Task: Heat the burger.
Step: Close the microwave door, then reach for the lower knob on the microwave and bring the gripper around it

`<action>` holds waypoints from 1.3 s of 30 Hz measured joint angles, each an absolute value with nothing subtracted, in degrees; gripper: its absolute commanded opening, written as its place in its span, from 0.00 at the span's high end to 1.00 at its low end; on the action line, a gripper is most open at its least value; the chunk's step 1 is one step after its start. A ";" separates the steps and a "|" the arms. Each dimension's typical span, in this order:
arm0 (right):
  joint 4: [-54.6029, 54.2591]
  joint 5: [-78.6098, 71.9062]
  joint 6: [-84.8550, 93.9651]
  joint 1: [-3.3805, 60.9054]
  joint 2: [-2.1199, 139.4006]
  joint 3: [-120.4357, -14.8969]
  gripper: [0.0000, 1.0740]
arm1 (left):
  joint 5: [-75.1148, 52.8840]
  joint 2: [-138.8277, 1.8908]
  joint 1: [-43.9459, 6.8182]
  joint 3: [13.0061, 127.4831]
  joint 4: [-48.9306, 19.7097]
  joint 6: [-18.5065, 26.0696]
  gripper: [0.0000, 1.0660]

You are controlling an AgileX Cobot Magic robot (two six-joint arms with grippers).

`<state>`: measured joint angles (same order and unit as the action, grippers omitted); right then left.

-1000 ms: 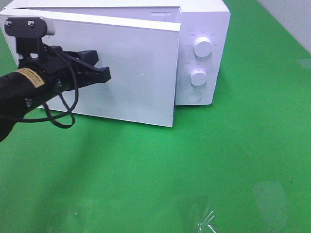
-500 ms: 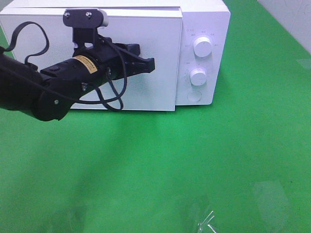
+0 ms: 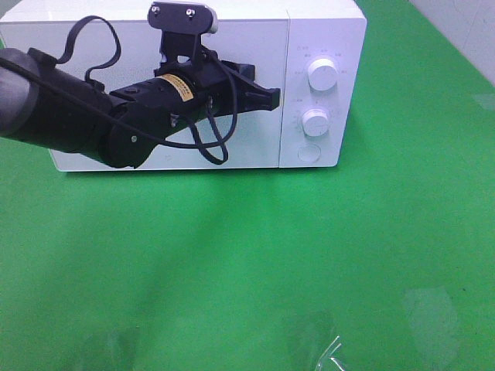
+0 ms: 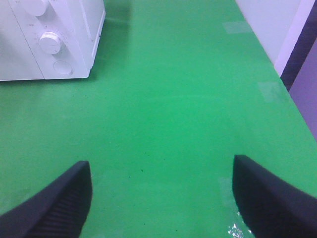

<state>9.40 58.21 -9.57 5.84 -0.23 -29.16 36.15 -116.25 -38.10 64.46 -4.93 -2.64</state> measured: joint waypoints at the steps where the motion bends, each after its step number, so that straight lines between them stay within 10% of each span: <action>1: 9.40 58.21 -9.57 5.84 -0.23 -29.16 0.30 | 36.15 -116.25 -38.10 64.46 -4.93 -2.64 1.00; 22: 9.40 58.21 -9.57 5.84 -0.23 -29.16 0.30 | 22.63 -113.96 -41.48 66.41 -11.06 -0.34 0.97; 27: 9.40 58.21 -9.57 5.84 -0.23 -29.16 0.30 | 11.57 -111.73 -42.63 66.46 -11.06 -0.34 0.78; 31: 9.40 58.21 -9.57 5.84 -0.23 -29.16 0.30 | -1.55 -109.26 -42.63 66.46 -11.29 -0.34 0.38; 39: 9.40 58.21 -9.57 5.84 -0.23 -29.16 0.30 | -16.62 -106.51 -42.63 66.46 -14.04 -1.43 0.20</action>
<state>9.40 58.21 -9.57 5.84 -0.23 -29.16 -16.62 -106.51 -42.63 66.46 -14.04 -1.43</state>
